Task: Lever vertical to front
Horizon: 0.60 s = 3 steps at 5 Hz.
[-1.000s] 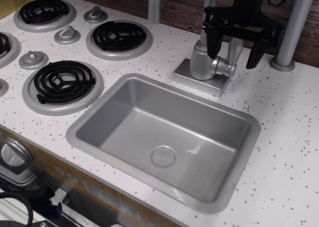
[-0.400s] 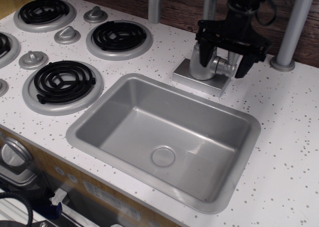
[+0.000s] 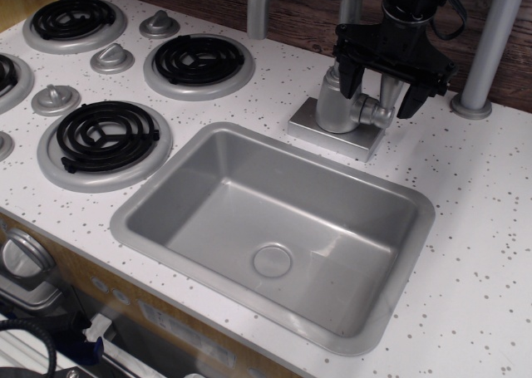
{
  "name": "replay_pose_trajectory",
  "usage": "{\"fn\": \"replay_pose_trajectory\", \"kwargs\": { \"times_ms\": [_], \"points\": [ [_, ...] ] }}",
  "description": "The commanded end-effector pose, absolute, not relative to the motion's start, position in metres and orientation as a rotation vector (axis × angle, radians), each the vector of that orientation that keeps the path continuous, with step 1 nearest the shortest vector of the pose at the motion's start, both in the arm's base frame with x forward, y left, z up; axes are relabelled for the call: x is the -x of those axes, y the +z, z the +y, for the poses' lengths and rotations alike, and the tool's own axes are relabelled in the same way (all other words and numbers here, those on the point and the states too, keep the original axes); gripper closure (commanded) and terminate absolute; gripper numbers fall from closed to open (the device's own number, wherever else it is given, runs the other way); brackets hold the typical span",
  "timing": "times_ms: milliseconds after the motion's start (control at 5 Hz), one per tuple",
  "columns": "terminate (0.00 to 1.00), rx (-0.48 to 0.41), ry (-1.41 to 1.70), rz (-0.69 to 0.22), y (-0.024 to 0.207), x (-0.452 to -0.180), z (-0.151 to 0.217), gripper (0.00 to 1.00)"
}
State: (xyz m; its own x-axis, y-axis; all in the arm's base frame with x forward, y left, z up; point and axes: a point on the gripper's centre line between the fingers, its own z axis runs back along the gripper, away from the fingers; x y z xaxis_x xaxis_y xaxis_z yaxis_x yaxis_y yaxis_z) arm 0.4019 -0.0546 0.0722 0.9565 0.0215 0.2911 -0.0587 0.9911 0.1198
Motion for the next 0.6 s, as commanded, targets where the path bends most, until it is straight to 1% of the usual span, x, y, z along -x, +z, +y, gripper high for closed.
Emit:
{"fn": "replay_pose_trajectory", "kwargs": {
  "times_ms": [0,200,400],
  "points": [
    [0.0,-0.098,0.028,-0.38,0.106,-0.418,-0.052,0.0],
    [0.0,-0.068,0.003,-0.385,0.105,-0.424,-0.051,0.0],
    [0.0,-0.051,-0.008,-0.388,0.105,-0.43,-0.05,1.0]
  ]
}}
